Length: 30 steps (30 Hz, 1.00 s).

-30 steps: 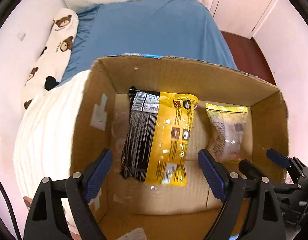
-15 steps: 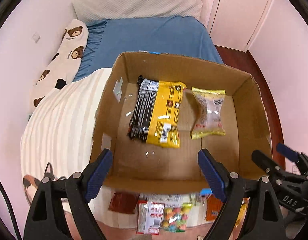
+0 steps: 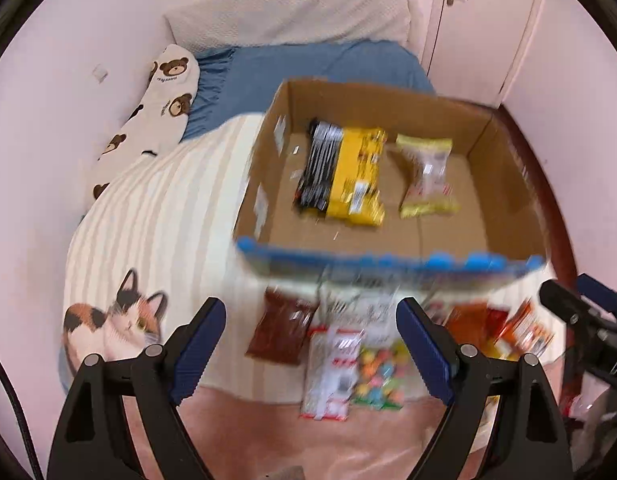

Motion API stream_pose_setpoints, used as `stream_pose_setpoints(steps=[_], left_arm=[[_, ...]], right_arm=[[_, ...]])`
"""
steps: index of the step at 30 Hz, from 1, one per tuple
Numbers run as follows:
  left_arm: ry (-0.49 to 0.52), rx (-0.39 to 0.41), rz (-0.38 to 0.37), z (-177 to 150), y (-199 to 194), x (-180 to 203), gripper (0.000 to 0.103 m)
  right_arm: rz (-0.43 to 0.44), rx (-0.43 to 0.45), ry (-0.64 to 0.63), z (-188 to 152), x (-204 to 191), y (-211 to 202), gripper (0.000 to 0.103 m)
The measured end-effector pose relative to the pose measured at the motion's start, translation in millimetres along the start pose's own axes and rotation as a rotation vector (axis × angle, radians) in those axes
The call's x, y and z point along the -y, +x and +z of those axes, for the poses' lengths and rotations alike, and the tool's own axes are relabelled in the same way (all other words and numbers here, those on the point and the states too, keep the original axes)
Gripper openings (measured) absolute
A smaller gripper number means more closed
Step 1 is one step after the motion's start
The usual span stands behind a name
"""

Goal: Organize snacks
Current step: 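Grasp the red-white spicy strip packet with the left gripper while the right grasps the orange packet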

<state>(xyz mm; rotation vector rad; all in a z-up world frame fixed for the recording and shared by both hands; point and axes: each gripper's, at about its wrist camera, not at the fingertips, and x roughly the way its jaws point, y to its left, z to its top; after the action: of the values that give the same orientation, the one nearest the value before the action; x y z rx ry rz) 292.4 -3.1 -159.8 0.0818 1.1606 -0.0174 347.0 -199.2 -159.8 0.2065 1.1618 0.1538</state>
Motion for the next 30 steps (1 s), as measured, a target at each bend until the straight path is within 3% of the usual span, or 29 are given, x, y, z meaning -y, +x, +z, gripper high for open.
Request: stream_pose_setpoints(steps=[2,7,14,16,18,21,25,30], left_arm=[[0.023,-0.056,0.022,-20,18,-4,0.087],[0.039,-0.209,-0.016,-60,70,-9,0.087],[0.066,-0.352,-0.042,-86,144,10,0.087],[0.056,-0.366,-0.043,-87,158,12,0.083],[0.039,-0.369,-0.057,-87,167,12,0.079],[0.049,-0.349,-0.035,-87,172,16,0.052],[0.077,-0.345,-0.031,-90,171,17,0.045],[0.096,-0.372,-0.038,-125,153,4,0.044]], right_arm=[[-0.017,-0.042,0.027,-19,8,13,0.094],[-0.011,-0.184,0.152,-64,34,58,0.089],[-0.04,-0.222,0.181,-90,42,95,0.077],[-0.058,-0.226,0.155,-87,36,107,0.067],[-0.082,-0.241,0.128,-85,30,123,0.065],[-0.132,-0.259,0.086,-82,22,143,0.065],[-0.163,-0.334,0.066,-88,21,173,0.06],[-0.137,-0.36,0.086,-99,23,162,0.045]])
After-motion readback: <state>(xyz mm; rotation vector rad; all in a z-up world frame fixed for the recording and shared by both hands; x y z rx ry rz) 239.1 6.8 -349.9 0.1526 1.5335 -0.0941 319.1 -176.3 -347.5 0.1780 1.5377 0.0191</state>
